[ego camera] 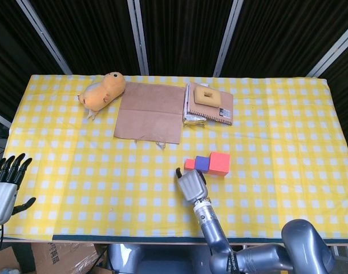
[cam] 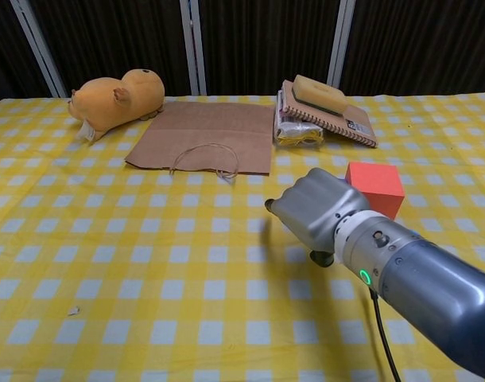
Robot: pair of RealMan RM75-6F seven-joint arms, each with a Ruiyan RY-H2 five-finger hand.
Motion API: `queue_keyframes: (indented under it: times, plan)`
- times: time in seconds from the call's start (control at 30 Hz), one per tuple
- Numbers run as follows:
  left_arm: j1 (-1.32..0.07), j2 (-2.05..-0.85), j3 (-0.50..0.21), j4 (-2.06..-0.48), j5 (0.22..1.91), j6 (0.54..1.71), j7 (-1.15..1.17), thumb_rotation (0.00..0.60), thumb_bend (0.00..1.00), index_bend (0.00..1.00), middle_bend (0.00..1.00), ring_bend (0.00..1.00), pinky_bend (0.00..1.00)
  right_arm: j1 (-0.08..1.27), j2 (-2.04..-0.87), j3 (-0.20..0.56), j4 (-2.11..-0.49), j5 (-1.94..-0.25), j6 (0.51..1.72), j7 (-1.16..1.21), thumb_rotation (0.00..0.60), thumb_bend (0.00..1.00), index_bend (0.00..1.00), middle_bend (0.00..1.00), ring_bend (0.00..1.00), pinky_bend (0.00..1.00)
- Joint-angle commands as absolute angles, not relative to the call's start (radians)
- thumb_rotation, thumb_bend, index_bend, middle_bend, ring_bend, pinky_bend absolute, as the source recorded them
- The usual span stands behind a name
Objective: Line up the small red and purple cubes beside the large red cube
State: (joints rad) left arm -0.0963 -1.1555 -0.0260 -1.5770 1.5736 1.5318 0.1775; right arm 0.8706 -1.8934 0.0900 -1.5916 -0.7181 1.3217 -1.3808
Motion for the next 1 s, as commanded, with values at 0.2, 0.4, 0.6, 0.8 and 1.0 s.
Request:
queue_keyframes:
  times: [0.2,0.4,0.6,0.8,1.0]
  plan:
    - [-0.096,-1.156,-0.026,-1.577,1.574,1.532,0.177,0.600,0.02,0.00,0.00,0.00,0.00,0.852,-1.841,0.085,-1.659,-0.723,1.361,-1.381,0.600,0.39,0.18,0.87,0.91,0.80]
    - [-0.096,-1.156,-0.026,-1.577,1.574,1.532,0.177,0.600,0.02,0.00,0.00,0.00,0.00,0.835,-1.814,0.073,-1.682,-0.708,1.380,-1.384,0.600,0.39,0.20,0.87,0.91,0.80]
    - [-0.096,-1.156,-0.026,-1.577,1.574,1.532,0.177,0.600,0.02,0.00,0.00,0.00,0.00,0.825,-1.797,0.064,-1.706,-0.700,1.385,-1.380,0.600,0.39,0.21,0.87,0.91,0.80]
    - [-0.096,-1.156,-0.026,-1.577,1.574,1.532,0.177,0.600,0.02,0.00,0.00,0.00,0.00,0.825,-1.793,0.063,-1.723,-0.704,1.388,-1.379,0.600,0.39,0.21,0.87,0.91,0.80]
    - [-0.096,-1.156,-0.026,-1.577,1.574,1.532,0.177,0.600,0.02,0.00,0.00,0.00,0.00,0.823,-1.798,0.055,-1.739,-0.717,1.392,-1.372,0.600,0.39,0.21,0.87,0.91,0.80]
